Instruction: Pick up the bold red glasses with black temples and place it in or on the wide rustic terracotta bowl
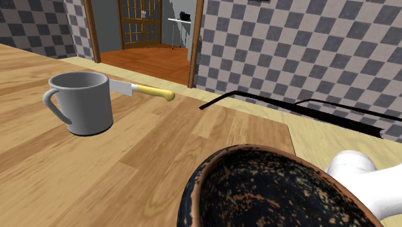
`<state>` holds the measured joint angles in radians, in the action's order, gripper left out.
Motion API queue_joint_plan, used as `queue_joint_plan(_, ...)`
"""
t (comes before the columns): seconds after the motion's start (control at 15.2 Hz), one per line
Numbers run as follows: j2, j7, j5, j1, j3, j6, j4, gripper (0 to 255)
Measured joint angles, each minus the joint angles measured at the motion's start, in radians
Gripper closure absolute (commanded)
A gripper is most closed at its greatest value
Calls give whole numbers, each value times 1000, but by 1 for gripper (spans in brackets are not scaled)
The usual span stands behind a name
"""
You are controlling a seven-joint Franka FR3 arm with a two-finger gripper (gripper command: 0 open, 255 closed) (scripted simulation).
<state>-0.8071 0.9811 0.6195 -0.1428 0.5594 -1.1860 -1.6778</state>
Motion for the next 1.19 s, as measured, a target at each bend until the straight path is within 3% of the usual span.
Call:
queue_joint_plan(0.79, -122, -32, 43, -34, 25, -103, -219, 255)
queue_joint_plan(1.19, -136, -39, 46, -39, 24, -111, -243, 255)
